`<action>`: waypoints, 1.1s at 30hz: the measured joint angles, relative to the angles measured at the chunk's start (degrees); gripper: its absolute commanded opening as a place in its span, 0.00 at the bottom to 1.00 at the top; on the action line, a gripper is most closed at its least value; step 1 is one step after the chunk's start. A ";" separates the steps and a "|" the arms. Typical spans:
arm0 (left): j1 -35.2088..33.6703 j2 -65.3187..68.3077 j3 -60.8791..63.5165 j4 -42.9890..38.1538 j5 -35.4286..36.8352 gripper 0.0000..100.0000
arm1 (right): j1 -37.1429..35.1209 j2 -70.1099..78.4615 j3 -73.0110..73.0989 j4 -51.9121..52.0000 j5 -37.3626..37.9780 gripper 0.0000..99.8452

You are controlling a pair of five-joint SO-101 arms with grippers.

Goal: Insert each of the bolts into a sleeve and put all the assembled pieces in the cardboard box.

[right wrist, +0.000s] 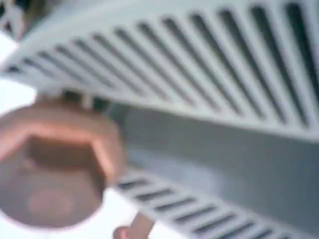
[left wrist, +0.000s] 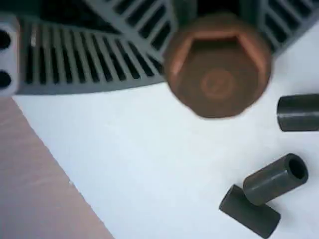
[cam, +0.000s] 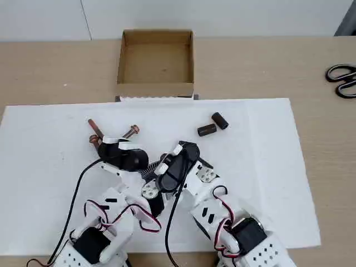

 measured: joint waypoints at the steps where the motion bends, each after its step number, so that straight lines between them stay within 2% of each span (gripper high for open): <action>1: 0.00 0.00 -0.09 0.18 -0.09 0.01 | 0.00 0.00 0.00 0.00 0.00 0.00; 4: 0.18 0.00 -0.26 0.79 -3.52 0.03 | 0.00 0.00 0.00 0.00 0.00 0.00; 7: 0.35 0.00 -0.35 0.97 -7.30 0.14 | 0.00 0.00 0.00 0.00 0.00 0.00; 9: -0.09 -0.09 -0.26 1.23 -8.00 0.23 | 0.62 0.00 0.00 0.00 0.00 0.00; 11: -0.18 -0.09 -0.09 2.11 -8.35 0.28 | 1.32 0.09 0.18 0.00 0.00 0.00; 23: -1.32 0.70 -6.15 7.74 -8.26 0.28 | 1.23 -1.14 -0.35 0.00 0.00 0.00; 33: -2.37 0.44 -11.96 8.00 -8.97 0.28 | 1.49 -0.62 0.44 -1.05 -0.26 0.00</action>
